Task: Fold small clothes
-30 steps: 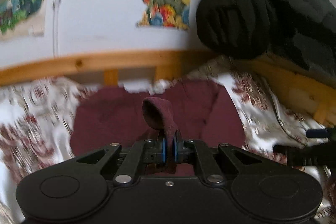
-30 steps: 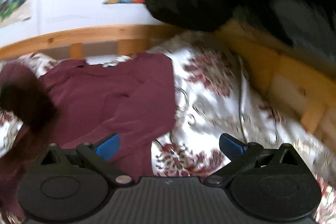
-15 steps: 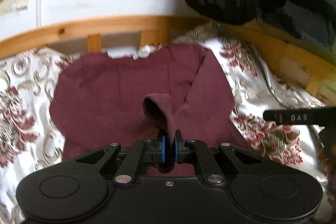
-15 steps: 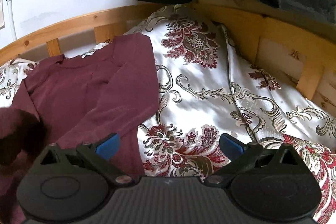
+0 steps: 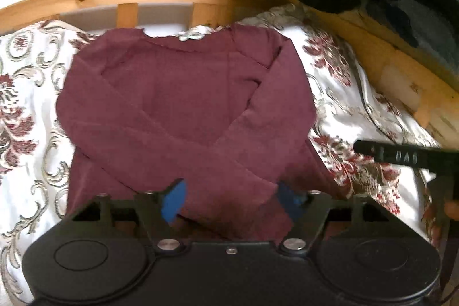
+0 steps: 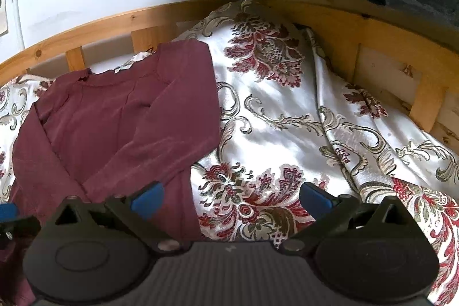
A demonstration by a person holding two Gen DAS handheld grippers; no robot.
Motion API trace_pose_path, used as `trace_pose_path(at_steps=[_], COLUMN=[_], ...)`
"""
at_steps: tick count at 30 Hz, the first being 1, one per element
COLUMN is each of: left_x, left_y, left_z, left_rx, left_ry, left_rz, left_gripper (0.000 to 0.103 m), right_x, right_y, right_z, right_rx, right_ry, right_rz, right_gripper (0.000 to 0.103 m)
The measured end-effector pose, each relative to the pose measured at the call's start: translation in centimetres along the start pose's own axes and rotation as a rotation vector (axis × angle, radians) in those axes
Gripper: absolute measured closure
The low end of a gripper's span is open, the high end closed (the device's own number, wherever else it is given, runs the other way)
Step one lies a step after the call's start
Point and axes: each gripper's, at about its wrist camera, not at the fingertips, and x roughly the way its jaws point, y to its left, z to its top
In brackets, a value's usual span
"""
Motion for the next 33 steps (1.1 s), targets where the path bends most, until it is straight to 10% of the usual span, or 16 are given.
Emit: trace_pose_path(at_steps=[12, 19, 27, 29, 33], left_x=[0.9, 4.4, 7.7, 7.8, 7.8], left_y=[10.3, 19.4, 23.7, 23.8, 23.4], left_z=[6.4, 8.2, 6.6, 6.6, 6.5], left_rx=[-0.132, -0.267, -0.465, -0.478, -0.458], left_ry=[-0.061, -0.101, -0.049, -0.060, -0.082], left_rz=[0.406, 0.430, 0.289, 0.261, 0.325], left_gripper=[0.009, 0.031, 0.073, 0.103, 0.103], right_x=[1.0, 0.7, 1.2, 1.8, 2.5], right_y=[5.7, 9.5, 12.0, 12.4, 13.3], right_z=[-1.9, -3.5, -4.0, -4.1, -4.8], right_rx=[-0.221, -0.394, -0.497, -0.524, -0.576], right_ry=[0.013, -0.021, -0.049, -0.039, -0.008], right_rz=[0.163, 0.243, 0.274, 0.278, 0.261], right_gripper=[0.000, 0.000, 0.000, 0.000, 0.000])
